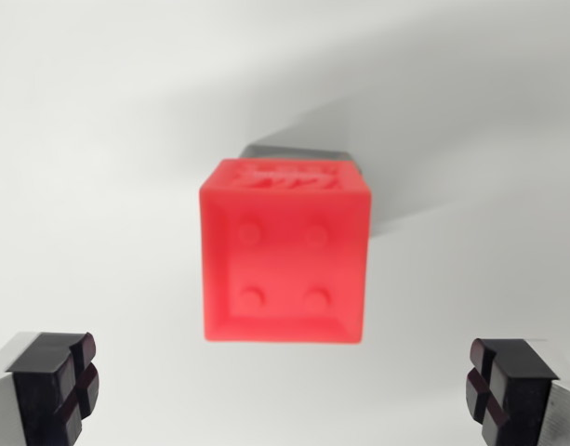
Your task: Destack cube
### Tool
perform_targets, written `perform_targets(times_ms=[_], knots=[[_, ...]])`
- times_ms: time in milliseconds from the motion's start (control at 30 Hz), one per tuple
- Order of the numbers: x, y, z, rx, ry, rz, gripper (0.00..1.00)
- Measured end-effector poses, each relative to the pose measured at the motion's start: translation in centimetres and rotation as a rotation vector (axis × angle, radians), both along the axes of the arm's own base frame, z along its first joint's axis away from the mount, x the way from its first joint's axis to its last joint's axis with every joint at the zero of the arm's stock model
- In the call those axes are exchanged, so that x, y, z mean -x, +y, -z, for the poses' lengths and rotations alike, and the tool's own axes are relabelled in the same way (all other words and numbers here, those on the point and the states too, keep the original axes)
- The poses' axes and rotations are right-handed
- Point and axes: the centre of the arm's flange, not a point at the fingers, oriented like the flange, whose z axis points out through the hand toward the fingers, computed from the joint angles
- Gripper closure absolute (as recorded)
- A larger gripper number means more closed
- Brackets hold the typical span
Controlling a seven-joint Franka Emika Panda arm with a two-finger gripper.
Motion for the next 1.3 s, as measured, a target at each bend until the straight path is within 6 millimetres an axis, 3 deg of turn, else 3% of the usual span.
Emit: perform_targets(times_ms=[433,867,900,1300], knots=[[0.0,0.0,5.5,-0.004,0.000,0.005,0.00],[0.1,0.0,8.3,-0.005,0.001,0.007,0.00],[0.1,0.0,8.3,-0.005,0.001,0.007,1.00],[0.0,0.0,8.3,-0.005,-0.001,0.007,1.00]])
